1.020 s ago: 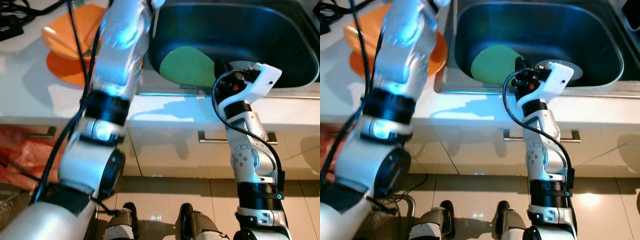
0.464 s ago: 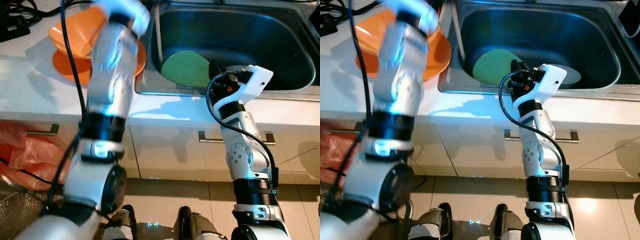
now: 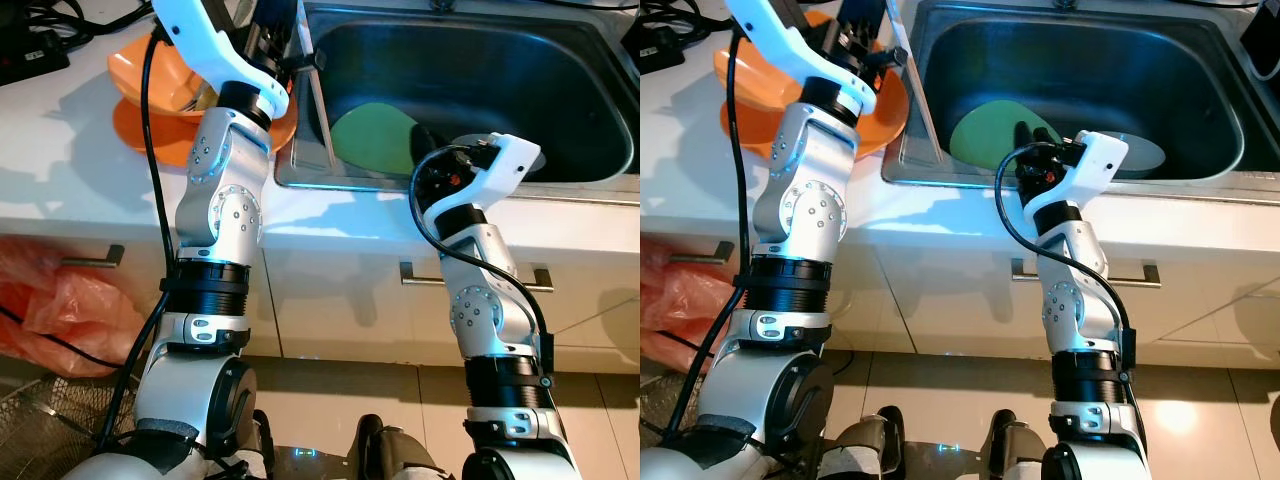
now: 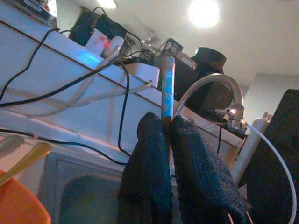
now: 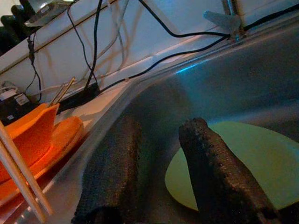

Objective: Kitchen organization

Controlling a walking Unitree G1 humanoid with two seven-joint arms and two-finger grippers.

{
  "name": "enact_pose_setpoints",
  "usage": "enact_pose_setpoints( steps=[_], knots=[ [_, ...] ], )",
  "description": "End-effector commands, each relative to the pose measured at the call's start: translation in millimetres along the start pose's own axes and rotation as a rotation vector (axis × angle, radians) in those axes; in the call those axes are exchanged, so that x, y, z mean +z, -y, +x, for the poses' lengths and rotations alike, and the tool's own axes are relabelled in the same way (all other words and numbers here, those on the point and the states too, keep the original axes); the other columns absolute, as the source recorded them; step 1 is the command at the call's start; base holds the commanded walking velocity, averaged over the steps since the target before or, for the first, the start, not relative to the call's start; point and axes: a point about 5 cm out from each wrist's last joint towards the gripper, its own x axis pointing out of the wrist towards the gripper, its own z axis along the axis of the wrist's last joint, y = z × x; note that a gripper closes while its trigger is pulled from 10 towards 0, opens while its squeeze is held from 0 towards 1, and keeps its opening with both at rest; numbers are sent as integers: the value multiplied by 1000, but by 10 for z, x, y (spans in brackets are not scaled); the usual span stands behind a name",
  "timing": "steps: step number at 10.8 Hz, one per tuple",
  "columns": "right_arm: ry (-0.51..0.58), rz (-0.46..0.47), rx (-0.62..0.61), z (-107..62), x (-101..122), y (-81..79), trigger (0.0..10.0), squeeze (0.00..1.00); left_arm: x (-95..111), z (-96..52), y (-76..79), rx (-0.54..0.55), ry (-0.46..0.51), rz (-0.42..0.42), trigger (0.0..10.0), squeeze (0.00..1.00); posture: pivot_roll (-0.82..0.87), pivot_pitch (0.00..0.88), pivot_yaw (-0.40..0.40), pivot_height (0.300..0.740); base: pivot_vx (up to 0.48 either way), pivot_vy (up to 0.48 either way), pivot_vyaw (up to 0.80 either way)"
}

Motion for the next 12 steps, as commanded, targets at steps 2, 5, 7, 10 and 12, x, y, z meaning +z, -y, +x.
enact_pose_setpoints(
  steps=[2, 5, 7, 10, 12],
  knots=[
    [9, 12, 23, 16, -1, -44, 10000, 1000, 50, -6, 72, -41, 14, 21, 10000, 0, 33, 147, 5, 740, 0, 0, 0],
    [10, 14, 31, 24, -5, -56, 10000, 1000, 194, 33, 89, -58, 118, 26, 10000, 0, 25, 149, 6, 740, 0, 0, 0],
    [9, 13, 36, 23, 0, -55, 10000, 1000, 83, -8, 107, -58, 97, 14, 10000, 0, 25, 157, 7, 740, 0, 0, 0],
    [-4, -16, 108, 4, 2, -157, 10000, 0, -61, -54, 139, -81, 47, 47, 10000, 0, 14, 153, 13, 740, 0, 0, 0],
    [11, -48, 294, -27, 154, -344, 10000, 0, -91, -59, 156, -93, 32, 60, 10000, 0, 10, 149, 13, 740, 0, 0, 0]
  ],
)
